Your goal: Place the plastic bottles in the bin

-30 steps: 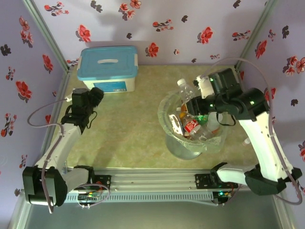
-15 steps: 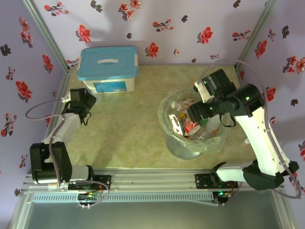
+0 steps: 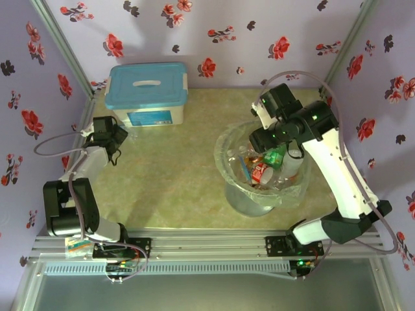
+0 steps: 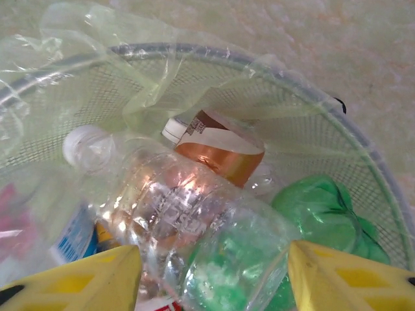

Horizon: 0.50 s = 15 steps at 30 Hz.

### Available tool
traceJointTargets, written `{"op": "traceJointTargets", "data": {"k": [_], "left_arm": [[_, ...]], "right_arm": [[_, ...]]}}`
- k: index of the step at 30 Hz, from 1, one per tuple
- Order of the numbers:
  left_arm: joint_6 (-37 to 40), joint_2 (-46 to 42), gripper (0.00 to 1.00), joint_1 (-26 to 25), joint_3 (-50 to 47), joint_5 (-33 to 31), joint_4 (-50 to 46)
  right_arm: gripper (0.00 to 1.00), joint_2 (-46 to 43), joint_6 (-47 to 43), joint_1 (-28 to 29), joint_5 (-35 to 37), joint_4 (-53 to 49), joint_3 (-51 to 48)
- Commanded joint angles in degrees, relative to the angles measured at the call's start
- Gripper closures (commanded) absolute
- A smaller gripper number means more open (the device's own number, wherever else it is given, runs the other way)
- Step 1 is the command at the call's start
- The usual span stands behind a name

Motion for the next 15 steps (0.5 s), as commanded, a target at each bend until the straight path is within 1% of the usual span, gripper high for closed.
{"op": "traceJointTargets", "data": {"k": [1,4,6,9,15], "left_arm": [[-0.39,1.45,0.16,0.99,1.54,-1.93,0.46],[-3.10,3.27,0.15,1.57,1.62,-1.96,2.08],[-5.30,5.45,0.15,1.85,2.33,-1.67,2.86],[-8.53,9.80,0.14,2.45,4.68,1.36,3.49],[-12.97,17.84,0.14,2.49,9.71,4.64,4.94]], "right_arm": [[0.35,-2.00,-0.01,0.25,-0.25,1.29,2.27],[0.29,-4.98,1.12,0.25,0.16,5.19,3.48],[0.27,-7.47,1.68,0.21,-0.66,9.21,1.77],[0.26,-10.34,2.28,0.17,-1.11,13.58,-0.87],[0.26,-12.34,2.41,-0.10,0.94,13.21,-3.30]]}}
